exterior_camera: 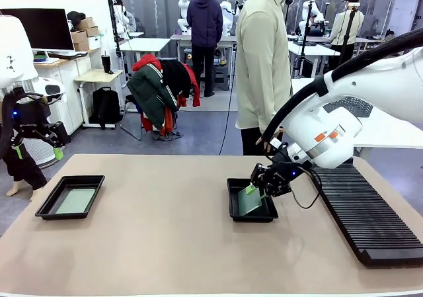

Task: Inspect and transfer BCBs to ESD trays.
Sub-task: Pick up the Blank PCB from the PCB Rack and place it in the right ESD tray.

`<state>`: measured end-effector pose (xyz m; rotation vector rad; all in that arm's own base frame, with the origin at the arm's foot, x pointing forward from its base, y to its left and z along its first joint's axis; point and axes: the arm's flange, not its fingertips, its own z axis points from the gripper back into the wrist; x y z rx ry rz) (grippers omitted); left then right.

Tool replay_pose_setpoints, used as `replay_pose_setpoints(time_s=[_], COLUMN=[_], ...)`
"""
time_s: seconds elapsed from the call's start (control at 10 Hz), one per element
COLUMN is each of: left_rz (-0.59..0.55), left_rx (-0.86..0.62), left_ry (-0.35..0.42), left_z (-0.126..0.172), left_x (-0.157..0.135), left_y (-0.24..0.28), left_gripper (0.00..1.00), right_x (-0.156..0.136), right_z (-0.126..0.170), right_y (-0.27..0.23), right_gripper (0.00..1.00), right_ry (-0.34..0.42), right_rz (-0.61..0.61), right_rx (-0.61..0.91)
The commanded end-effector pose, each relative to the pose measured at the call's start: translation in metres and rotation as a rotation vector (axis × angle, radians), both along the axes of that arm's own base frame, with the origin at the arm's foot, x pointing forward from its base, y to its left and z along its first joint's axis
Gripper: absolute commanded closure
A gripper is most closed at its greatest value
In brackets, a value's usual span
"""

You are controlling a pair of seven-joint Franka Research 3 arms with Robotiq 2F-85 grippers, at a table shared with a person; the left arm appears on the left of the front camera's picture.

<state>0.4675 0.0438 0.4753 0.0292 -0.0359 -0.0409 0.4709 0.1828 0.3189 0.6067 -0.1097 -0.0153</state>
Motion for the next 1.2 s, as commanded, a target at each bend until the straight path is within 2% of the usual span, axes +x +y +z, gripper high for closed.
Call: replay_pose_setpoints(time_s=[0.0, 0.2, 0.3, 0.6, 1.1], left_rz=[-0.002, -0.002, -0.002, -0.002, -0.002], left_rx=[0.001, 0.001, 0.001, 0.001, 0.001], left_ry=[-0.007, -0.007, -0.007, -0.007, -0.007], left_z=[-0.002, -0.002, -0.002, -0.002, -0.002], left_x=[-0.001, -0.001, -0.001, -0.001, -0.001], left_y=[0.001, 0.001, 0.001, 0.001, 0.001], left_gripper=[0.00, 0.00, 0.00, 0.00, 0.00], right_x=[-0.007, -0.012, -0.016, -0.025, -0.020], right_z=[0.030, 0.060, 0.074, 0.103, 0.108], right_y=[0.011, 0.016, 0.017, 0.012, 0.006], right_gripper=[0.23, 0.04, 0.00, 0.00, 0.00], right_ry=[0.013, -0.004, -0.008, -0.014, 0.005], right_rz=[-0.022, -0.031, -0.045, -0.052, -0.038], right_rx=[-0.132, -0.273, -0.340, -0.455, -0.471])
